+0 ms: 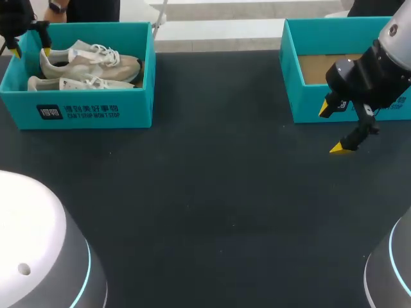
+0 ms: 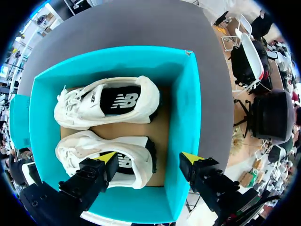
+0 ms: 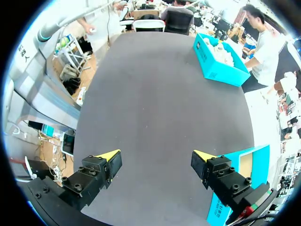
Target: Take the shoe out of the shoebox, open the shoe tongue, remove and reinsert the insole, then place the shoe into the shoebox
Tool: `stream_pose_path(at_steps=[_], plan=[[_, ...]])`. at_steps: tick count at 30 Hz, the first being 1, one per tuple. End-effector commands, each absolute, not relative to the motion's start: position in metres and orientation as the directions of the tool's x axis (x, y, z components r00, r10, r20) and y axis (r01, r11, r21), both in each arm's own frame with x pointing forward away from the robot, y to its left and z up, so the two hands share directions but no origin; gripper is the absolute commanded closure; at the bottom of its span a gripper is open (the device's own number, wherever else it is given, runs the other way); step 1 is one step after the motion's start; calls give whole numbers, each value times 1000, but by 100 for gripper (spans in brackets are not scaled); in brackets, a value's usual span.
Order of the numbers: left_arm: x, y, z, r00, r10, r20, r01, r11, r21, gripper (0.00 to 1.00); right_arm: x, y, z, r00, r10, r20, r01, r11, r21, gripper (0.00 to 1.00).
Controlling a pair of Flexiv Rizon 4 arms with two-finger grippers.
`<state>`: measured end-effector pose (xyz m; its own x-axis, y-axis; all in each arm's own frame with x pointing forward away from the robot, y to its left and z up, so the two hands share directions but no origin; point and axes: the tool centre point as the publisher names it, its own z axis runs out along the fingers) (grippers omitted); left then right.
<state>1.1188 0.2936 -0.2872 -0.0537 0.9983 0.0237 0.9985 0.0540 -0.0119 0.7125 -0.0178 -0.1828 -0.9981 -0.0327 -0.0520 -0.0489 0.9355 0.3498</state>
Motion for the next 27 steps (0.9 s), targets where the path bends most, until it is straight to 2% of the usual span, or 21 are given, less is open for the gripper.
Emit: stream_pose_path(at_steps=[1, 16, 27], plan=[[1092, 291, -278, -49, 998, 39, 998, 47, 35, 0, 714, -17, -184, -998, -33, -50, -49, 936, 348, 0], [1092, 291, -278, -49, 998, 39, 998, 47, 35, 0, 714, -17, -184, -998, -33, -50, -49, 936, 348, 0], [1051, 293, -297, 6, 999, 50, 1000, -6, -1, 0, 714, -17, -184, -998, -33, -50, -49, 936, 348, 0]])
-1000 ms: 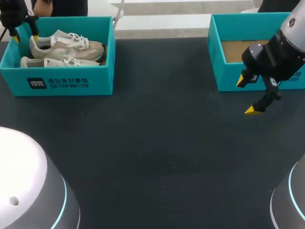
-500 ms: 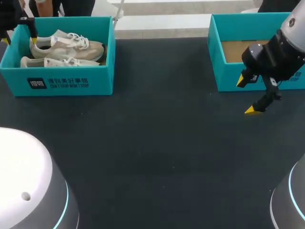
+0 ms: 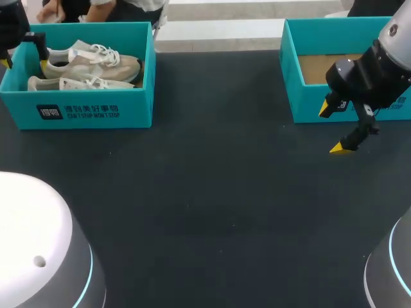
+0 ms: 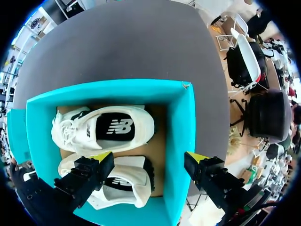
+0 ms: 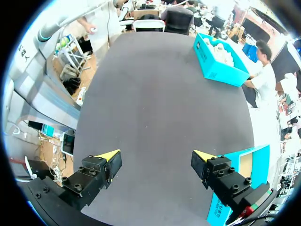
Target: Take the shoe out of the shoebox, open the shoe tongue, remove and reinsert the insole, then place the shoe into the shoebox
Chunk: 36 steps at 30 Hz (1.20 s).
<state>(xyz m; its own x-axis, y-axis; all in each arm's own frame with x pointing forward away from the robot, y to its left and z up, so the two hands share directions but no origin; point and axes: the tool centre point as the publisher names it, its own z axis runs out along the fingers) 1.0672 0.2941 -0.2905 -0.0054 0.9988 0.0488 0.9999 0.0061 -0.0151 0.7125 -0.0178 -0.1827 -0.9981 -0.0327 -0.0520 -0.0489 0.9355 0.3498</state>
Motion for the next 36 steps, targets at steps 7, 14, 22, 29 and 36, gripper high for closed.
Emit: stream_pose_path(at_steps=[7, 14, 22, 29, 36], plan=[[1031, 289, -306, 51, 997, 52, 998, -50, -23, 8, 714, -17, -184, -998, -33, -50, -49, 936, 348, 0], [1024, 286, -314, 65, 996, 54, 997, -63, -32, 50, 714, -17, -184, -998, -33, -50, -49, 936, 348, 0], [1025, 287, -330, 42, 998, 46, 999, -42, -21, 50, 714, -17, -184, -998, -33, -50, -49, 936, 348, 0], [1025, 288, -333, 39, 998, 50, 999, -39, -7, 42, 714, -17, -184, -998, -33, -50, -49, 936, 348, 0], [1029, 285, -341, 42, 997, 63, 999, -43, 17, 36, 714, -17, -184, -998, -33, -50, -49, 936, 348, 0]])
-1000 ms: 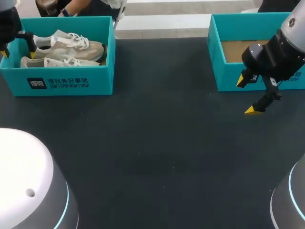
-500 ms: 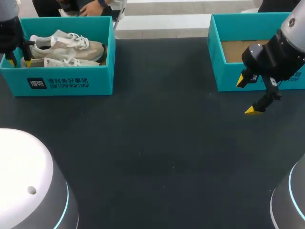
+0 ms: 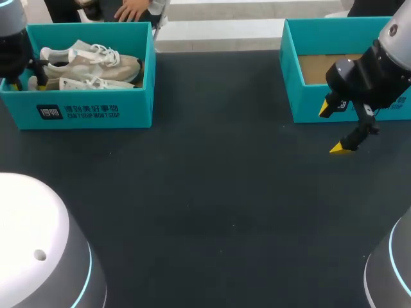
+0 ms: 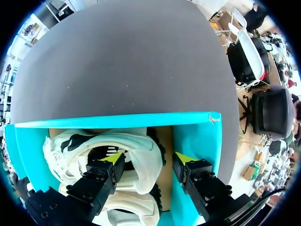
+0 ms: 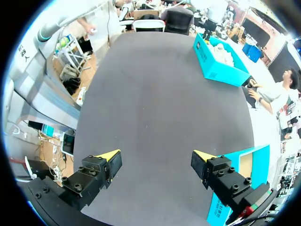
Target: Take the shoe out of the shoebox, open the shoe tongue, remove and reinsert the insole, then place the shoe into the shoebox
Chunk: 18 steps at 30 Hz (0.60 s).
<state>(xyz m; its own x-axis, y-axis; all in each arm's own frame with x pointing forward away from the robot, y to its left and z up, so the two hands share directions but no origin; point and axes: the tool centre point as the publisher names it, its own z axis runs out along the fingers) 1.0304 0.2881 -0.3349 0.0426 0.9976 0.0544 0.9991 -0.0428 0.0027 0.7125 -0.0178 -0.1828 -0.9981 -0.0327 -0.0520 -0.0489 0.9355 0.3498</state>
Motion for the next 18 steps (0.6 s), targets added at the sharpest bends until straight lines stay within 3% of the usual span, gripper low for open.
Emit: stream_pose_path(at_steps=[1, 2, 4, 5, 6, 8, 18], plan=[[1029, 285, -341, 44, 997, 64, 999, -45, 15, 42, 714, -17, -184, -998, -33, -50, -49, 936, 348, 0], [1030, 285, -341, 45, 997, 64, 999, -46, 14, 55, 714, -17, -184, -998, -33, -50, -49, 936, 348, 0], [1030, 284, -341, 44, 997, 64, 999, -45, 12, 64, 714, -17, -184, -998, -33, -50, -49, 936, 348, 0], [1031, 284, -341, 44, 997, 64, 999, -45, 12, 79, 714, -17, -184, -998, -33, -50, -49, 936, 348, 0], [1031, 283, -342, 42, 997, 68, 999, -42, 9, 88, 714, -17, -184, -998, -33, -50, -49, 936, 348, 0], [1031, 284, -342, 41, 997, 71, 999, -41, 7, 100, 714, -17, -184, -998, -33, -50, -49, 936, 348, 0], [1034, 294, -322, 96, 989, 115, 995, -91, -47, 100, 714, -17, -184, -998, -33, -50, -49, 936, 348, 0]])
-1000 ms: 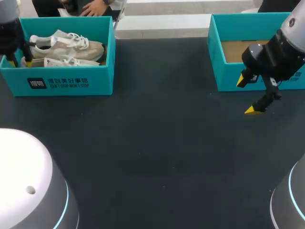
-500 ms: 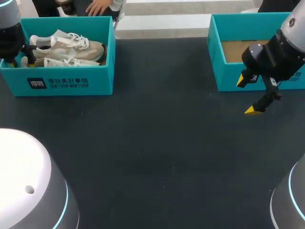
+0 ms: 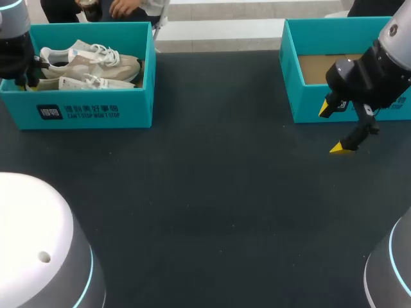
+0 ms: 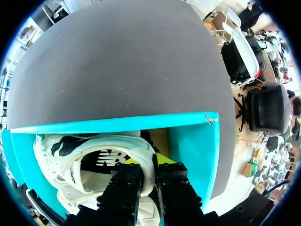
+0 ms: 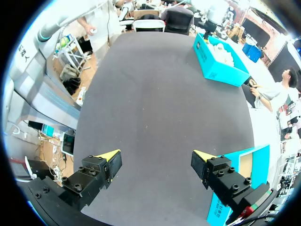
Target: Take the shoe out of the shoebox, open the shoe tongue, remove and reinsert the insole, then place the shoe into the shoebox
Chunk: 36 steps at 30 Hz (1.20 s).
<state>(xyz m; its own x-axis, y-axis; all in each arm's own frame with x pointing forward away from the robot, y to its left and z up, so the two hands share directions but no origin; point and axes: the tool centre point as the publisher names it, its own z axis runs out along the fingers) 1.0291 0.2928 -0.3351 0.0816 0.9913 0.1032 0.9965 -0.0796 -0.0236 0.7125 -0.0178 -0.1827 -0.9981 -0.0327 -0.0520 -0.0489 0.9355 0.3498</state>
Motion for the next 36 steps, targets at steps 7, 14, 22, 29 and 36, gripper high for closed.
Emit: stream_pose_path(at_steps=[7, 14, 22, 29, 36], plan=[[1041, 298, -287, 114, 983, 143, 993, -108, -49, 100, 714, -17, -184, -998, -33, -50, -49, 936, 348, 0], [1054, 308, -249, 119, 987, 105, 988, -107, -113, 100, 714, -17, -184, -998, -33, -50, -49, 936, 348, 0], [1062, 319, -205, 134, 989, 69, 981, -123, -150, 100, 714, -17, -184, -998, -33, -50, -49, 936, 348, 0], [1059, 324, -177, 148, 987, 65, 984, -140, -114, 100, 714, -17, -184, -998, -33, -50, -49, 936, 348, 0], [1057, 326, -167, 163, 986, 36, 983, -159, -93, 100, 714, -17, -184, -998, -33, -50, -49, 936, 348, 0]])
